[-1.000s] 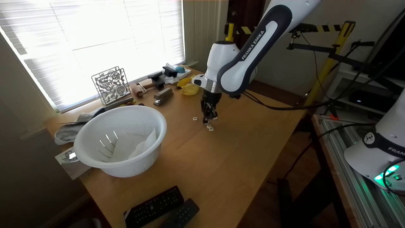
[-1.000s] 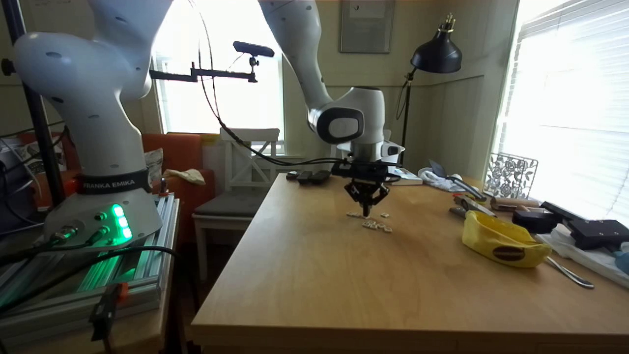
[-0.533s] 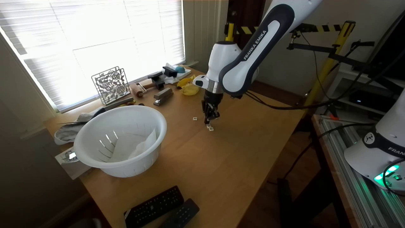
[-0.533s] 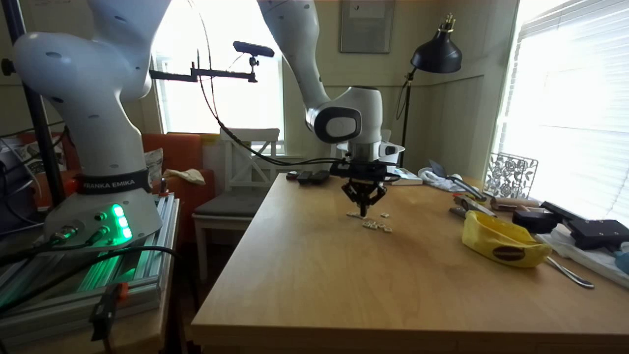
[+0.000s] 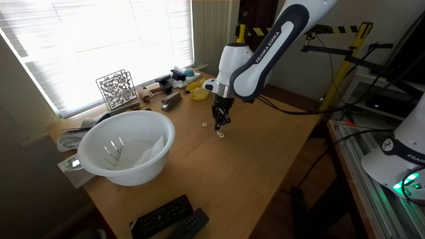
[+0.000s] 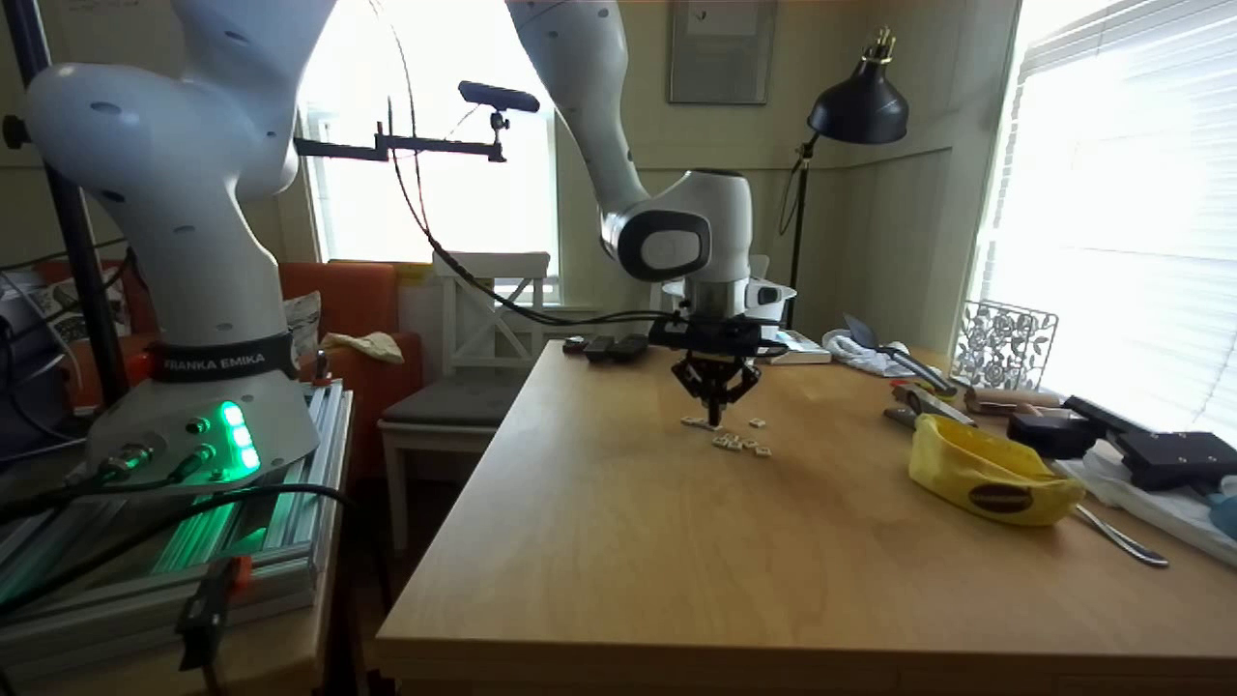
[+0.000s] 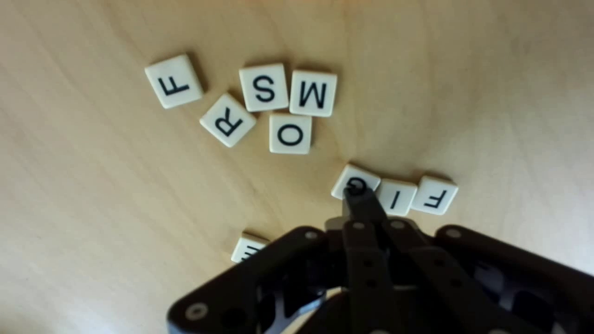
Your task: Move the letters to the left
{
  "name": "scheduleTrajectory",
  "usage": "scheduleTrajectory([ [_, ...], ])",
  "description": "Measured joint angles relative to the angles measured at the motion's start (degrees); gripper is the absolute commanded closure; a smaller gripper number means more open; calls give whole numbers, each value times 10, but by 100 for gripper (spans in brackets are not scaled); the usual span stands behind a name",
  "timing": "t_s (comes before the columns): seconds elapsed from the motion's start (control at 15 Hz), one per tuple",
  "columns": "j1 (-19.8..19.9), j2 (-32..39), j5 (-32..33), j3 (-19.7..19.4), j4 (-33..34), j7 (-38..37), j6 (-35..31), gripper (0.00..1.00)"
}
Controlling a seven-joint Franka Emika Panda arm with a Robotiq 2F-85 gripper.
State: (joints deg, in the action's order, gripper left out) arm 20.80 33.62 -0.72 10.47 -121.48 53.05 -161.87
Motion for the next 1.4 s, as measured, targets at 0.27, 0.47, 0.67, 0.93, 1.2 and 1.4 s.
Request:
scheduleTrajectory([
  [0.27,0,0,0,0,0,0,0,100],
  [0.47,0,-1,0,0,-2,0,0,100],
  [0.67,1,-6,0,0,-11,0,-1,100],
  [0.93,3,-13,-1,1,-21,0,-2,100],
  [1.2,11,-16,-4,6,-28,0,-12,100],
  [1.4,25,-19,-10,21,-29,0,-22,100],
])
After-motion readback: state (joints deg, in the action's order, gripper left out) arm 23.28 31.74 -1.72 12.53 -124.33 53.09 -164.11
